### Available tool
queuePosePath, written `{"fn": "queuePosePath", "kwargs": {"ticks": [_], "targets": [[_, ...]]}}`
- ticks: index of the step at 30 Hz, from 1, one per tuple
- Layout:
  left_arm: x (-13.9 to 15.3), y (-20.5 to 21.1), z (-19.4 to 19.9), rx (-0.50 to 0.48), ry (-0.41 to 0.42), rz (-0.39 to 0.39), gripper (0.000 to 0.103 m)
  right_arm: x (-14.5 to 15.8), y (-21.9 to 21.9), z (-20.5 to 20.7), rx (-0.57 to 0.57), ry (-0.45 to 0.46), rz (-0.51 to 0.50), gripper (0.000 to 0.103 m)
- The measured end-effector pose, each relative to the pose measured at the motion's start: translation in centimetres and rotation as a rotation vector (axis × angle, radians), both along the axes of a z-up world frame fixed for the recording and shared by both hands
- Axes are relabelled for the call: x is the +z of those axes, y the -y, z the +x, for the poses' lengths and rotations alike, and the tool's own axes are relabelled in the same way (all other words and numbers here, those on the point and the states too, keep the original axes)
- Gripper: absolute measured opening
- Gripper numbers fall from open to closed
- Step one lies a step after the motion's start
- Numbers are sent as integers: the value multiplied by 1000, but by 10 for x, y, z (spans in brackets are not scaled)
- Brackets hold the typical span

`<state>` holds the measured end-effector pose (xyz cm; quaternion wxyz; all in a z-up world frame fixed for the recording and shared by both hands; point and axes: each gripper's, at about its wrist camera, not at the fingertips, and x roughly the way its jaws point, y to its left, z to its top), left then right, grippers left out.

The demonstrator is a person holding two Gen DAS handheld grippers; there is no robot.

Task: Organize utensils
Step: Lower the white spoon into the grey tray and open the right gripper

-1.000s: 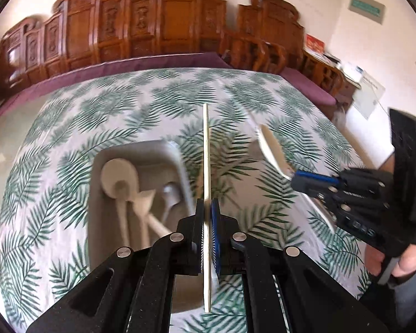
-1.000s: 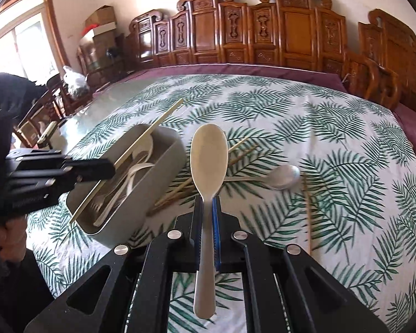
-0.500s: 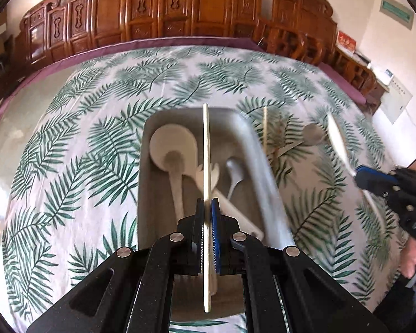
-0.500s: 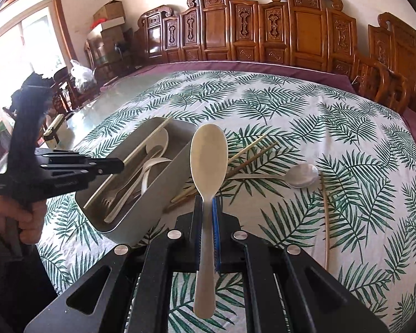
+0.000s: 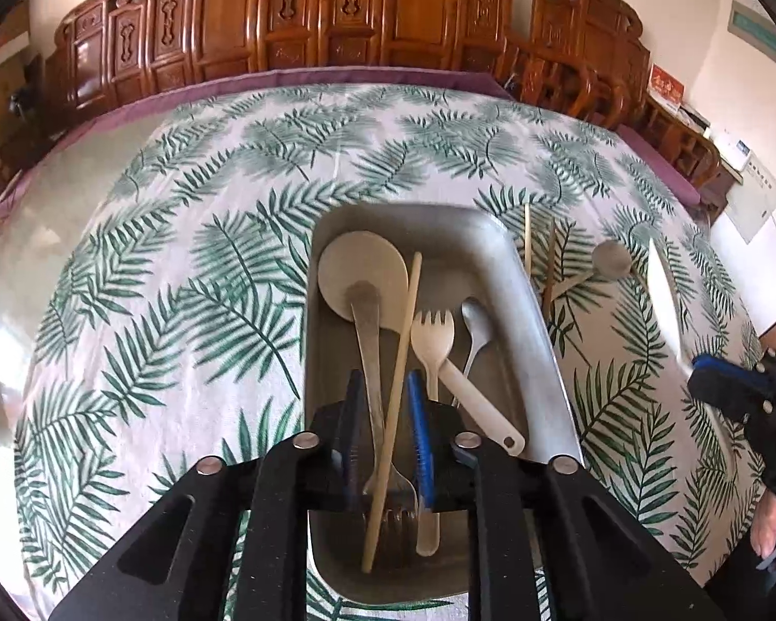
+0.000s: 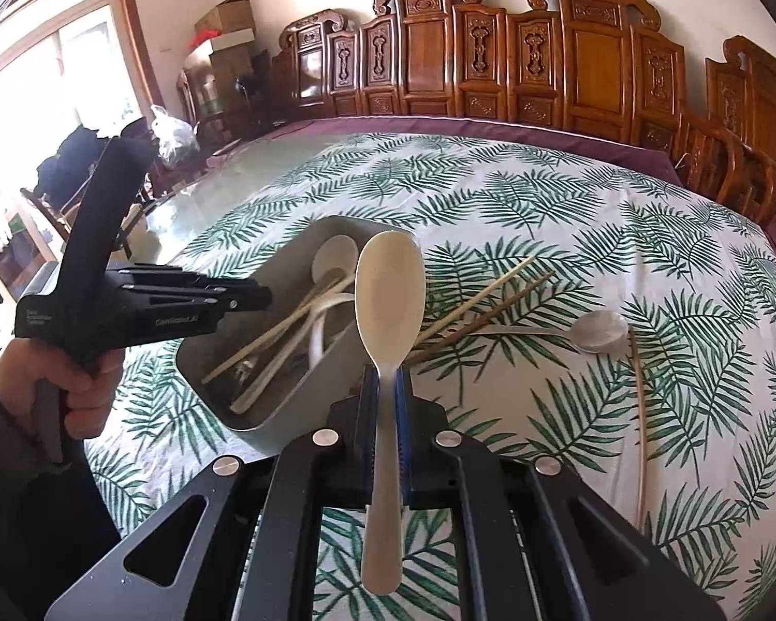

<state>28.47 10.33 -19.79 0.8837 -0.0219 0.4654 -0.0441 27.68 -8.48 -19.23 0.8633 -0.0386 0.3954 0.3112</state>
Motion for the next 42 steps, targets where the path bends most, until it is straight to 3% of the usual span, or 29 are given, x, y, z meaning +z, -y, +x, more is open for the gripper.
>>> {"fn": "queuePosePath", "kwargs": {"ticks": [4,7,11,12,13,18,26,40,42], "targets": [[16,-8,-2,19,57,10,35,6,-8,-3,2,6,9,8],[25,-16,-2,33,91,18,59,10,-17,-2,4,14,9,8],[34,-28,-2,59,118,23,65,17,-32,1,20,30,9,8],[36,-31,-2,68,126,27,79,19,-36,3,25,30,12,8],[38,-34,-2,79,140,31,86,20,-40,4,28,31,14,8],[41,-47,-3,114,155,24,87,18,-62,15,37,22,28,8],[42,-68,-2,168,149,11,89,-10,-94,35,40,-30,-1,8],[38,-82,-2,200,118,6,89,-41,-115,62,-15,-129,57,9],[38,-81,-2,197,117,8,89,-37,-115,59,-9,-110,54,17]]}}
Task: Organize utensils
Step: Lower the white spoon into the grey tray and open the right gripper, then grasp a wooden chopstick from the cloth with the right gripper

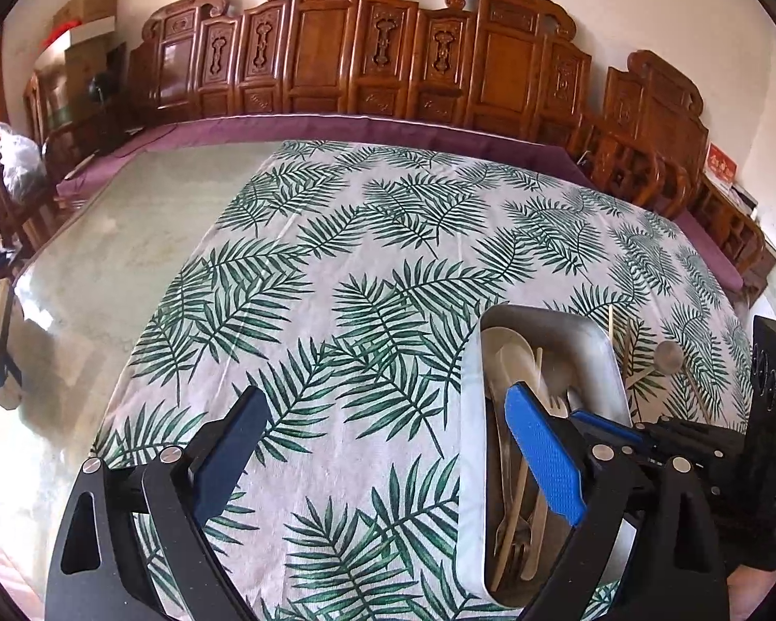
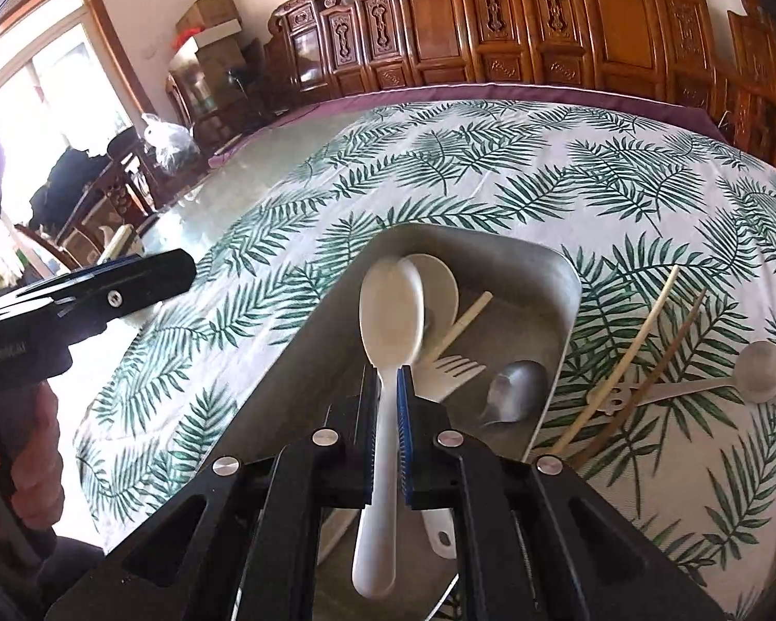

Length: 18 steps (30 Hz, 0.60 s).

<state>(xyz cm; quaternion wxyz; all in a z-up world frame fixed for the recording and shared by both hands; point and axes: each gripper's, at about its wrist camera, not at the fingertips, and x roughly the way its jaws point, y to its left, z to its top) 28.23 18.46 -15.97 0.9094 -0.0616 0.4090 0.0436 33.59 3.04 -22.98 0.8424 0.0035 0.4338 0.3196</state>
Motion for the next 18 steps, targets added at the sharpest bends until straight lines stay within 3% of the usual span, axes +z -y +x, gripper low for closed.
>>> {"fn": "queuePosePath", "kwargs": {"ticks": [2,6,14,18], "targets": [[0,1,0,-6,-4,4,89,7,4,-4,-5,42,-6,43],[0,6,0,-20,-5,9,89,27,22,-10,-9,103,-11,49],[3,19,-3,-66,5,1,89,66,92,-25,-64,265,-119,93],[9,32,-3,-107,23,-28,89,66,135,-33,-86,283,-150,100]]}}
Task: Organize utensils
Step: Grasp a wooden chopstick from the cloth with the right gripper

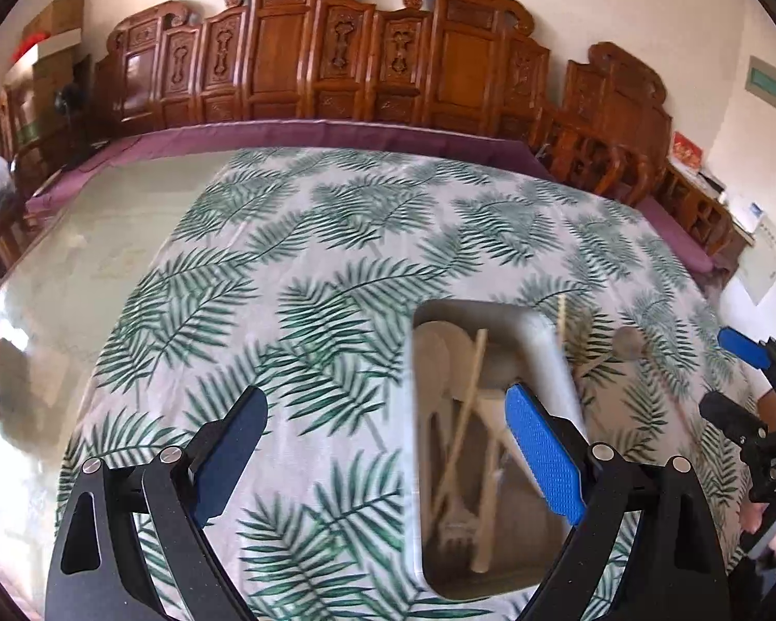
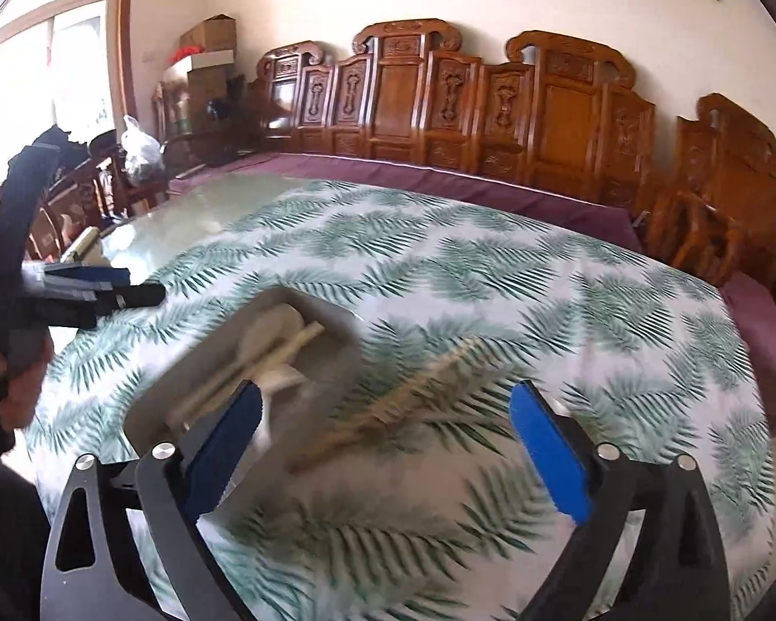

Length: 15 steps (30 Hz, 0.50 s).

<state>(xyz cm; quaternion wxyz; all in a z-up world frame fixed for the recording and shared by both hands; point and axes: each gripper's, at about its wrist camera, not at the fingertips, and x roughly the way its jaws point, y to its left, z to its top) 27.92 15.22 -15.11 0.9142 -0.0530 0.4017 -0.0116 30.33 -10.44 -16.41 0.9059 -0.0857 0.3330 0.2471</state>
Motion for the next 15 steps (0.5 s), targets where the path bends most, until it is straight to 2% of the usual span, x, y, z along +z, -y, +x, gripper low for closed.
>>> {"fn": "queuePosePath", "kwargs": {"ticks": [5,10,15], "targets": [[5,24,0,-49,27,4,89,-11,47,-6,-85,59,-48,100],[4,56,1,-106,34,17,89,-45,81,12,-143,-64,-34,100],[-2,84,4,-150,26,19,89,-76,97,30,-173,-179,-31,82]]}}
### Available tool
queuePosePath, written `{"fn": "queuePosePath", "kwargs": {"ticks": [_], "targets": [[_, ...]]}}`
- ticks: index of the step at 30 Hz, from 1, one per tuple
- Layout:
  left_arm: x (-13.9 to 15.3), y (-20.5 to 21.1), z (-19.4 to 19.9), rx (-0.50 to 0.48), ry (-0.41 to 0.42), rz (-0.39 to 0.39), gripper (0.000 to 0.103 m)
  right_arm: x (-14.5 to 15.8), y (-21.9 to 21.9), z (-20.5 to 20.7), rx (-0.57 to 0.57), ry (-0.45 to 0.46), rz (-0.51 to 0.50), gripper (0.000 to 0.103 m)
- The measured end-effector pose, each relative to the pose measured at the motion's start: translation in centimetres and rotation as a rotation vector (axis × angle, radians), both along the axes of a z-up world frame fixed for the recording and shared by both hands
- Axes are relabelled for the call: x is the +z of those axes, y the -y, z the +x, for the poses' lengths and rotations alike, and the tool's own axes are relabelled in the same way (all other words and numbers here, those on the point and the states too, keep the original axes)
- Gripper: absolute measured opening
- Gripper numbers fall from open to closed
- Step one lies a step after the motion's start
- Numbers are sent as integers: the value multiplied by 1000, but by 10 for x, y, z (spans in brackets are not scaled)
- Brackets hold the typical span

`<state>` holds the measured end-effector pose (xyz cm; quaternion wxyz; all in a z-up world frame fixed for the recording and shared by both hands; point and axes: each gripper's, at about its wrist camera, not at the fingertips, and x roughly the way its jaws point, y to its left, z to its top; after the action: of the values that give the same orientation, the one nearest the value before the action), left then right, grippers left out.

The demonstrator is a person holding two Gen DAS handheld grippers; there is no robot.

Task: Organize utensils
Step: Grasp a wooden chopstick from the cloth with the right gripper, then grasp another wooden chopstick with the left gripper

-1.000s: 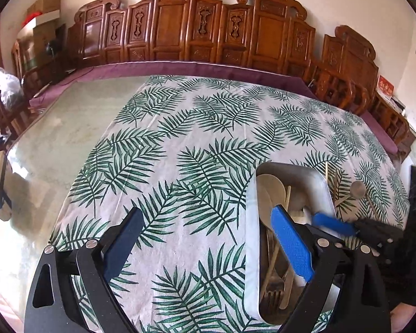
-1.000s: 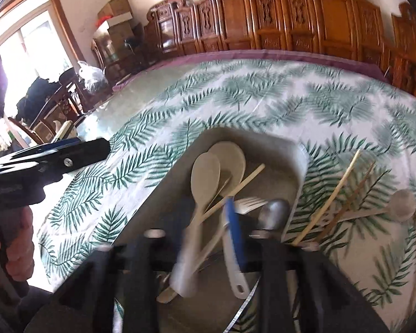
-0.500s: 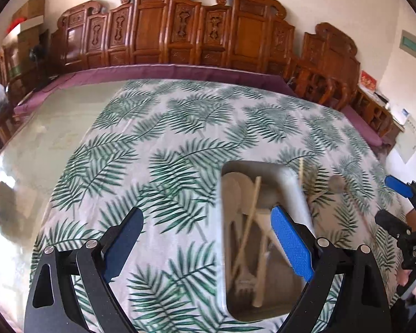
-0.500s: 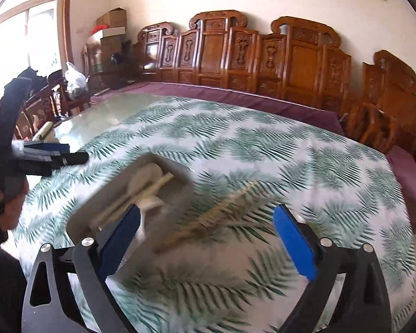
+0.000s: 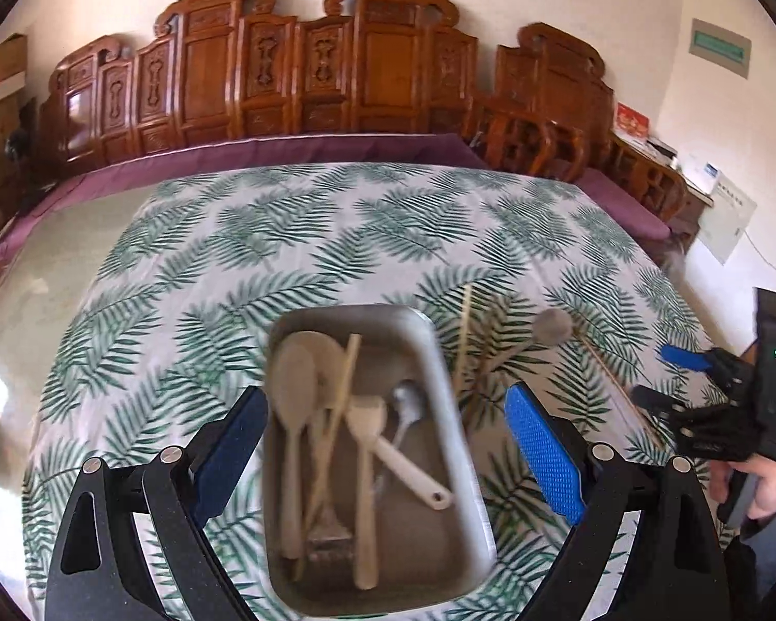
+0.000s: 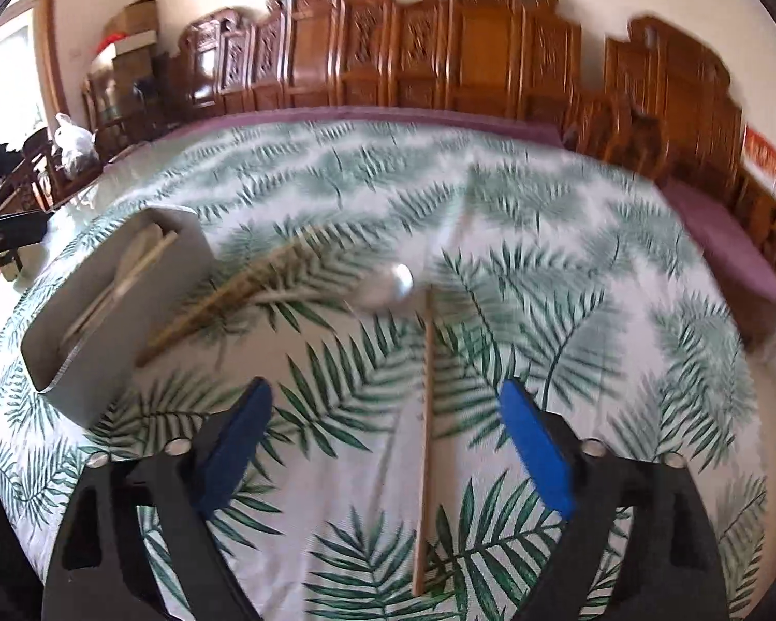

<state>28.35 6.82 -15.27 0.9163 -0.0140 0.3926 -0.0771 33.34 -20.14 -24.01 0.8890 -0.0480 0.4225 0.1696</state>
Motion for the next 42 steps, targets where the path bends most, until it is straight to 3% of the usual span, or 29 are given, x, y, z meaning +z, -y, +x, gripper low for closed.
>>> {"fn": "queuePosePath", "kwargs": {"ticks": [2,5,14,17,19,25,32,42], "targets": [[-3,11,0,-18,-2,13,89,-8,3,4,-4,-25,5,74],[-10,28,1,-54,-21,20,81,-20,0,8,-4,-65,-5,43],[-22,76,6,-157,-84,111,61,-33,-8,17,45,-128,-68,23],[-35,89,18,-187,-140,159,45,-33,-4,18,54,-124,-84,13],[-43,99,29,-208,-187,178,34,-33,1,19,50,-134,-61,11],[-59,125,52,-257,-254,271,25,-33,7,20,57,-139,-51,6],[-81,138,76,-250,-318,360,13,-32,17,21,40,-143,-44,6],[-96,134,89,-207,-365,407,11,-28,12,20,59,-137,-29,6]]}}
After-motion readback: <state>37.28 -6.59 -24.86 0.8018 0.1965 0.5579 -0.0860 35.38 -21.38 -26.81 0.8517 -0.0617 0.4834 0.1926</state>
